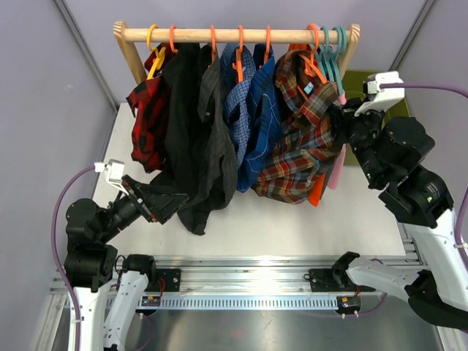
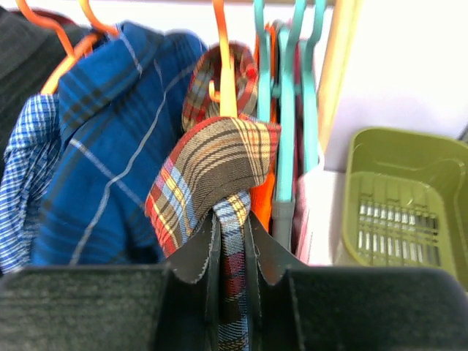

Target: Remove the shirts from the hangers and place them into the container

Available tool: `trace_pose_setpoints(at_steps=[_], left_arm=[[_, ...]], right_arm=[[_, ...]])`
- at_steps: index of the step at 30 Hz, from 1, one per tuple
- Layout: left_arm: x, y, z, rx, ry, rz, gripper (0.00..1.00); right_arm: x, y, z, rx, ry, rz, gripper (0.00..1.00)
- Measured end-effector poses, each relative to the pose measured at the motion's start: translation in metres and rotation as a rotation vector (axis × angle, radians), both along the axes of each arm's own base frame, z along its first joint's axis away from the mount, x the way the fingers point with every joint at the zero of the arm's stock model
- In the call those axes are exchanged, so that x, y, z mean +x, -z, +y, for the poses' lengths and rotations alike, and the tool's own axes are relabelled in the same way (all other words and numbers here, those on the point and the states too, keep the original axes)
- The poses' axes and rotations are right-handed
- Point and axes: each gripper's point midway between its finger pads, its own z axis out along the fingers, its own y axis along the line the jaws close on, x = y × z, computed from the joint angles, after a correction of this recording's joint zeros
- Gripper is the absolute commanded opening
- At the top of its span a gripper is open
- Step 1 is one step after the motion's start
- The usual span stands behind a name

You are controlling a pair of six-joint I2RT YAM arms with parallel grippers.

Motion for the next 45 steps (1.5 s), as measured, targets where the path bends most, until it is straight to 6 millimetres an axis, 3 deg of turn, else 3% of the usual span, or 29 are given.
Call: trace_pose_setpoints(at_steps=[4,14,17,21,26,34,39,40,41,42,43,45], left_arm=[[0.004,0.001,-0.001,-0.009,0.004,0.015,0.99],[0.001,0.009,0.0,0.008,-0.002,0.038,0.99],[0.001,0.012,0.001,0.02,-0.006,0.042,0.99],[0.0,0.015,0.002,0.029,-0.009,0.052,0.99],[0.0,0.015,0.002,0.03,-0.009,0.05,0.99],[0.003,0.013,0.001,0.021,-0.008,0.045,0.99],[0.008,0.016,0.001,0.015,-0.009,0.06,0.99],[0.008,0.016,0.001,0.014,-0.009,0.063,0.99],[0.008,0.016,0.001,0.014,-0.009,0.064,0.99],[0.008,0.016,0.001,0.013,-0.009,0.065,0.99],[0.008,0.016,0.001,0.013,-0.009,0.064,0.99],[0.009,0.016,0.001,0.013,-0.009,0.063,0.99]], right_arm=[[0.007,-0.004,0.002,-0.018,0.016,-0.007,0.0],[0.073,0.006,0.056,-0.054,0.009,-0.028,0.0],[0.084,0.004,0.065,-0.047,0.007,-0.056,0.0],[0.084,-0.011,0.065,-0.021,0.005,-0.12,0.0],[0.076,-0.044,0.057,0.03,0.02,-0.244,0.0],[0.045,-0.115,0.019,0.158,0.108,-0.487,0.0],[0.041,-0.123,0.009,0.168,0.136,-0.478,0.0],[0.043,-0.121,0.011,0.158,0.134,-0.455,0.02],[0.045,-0.117,0.013,0.147,0.132,-0.431,0.19],[0.048,-0.112,0.017,0.14,0.121,-0.398,0.49],[0.052,-0.108,0.021,0.128,0.11,-0.362,0.65],[0.06,-0.099,0.032,0.092,0.083,-0.292,0.73]])
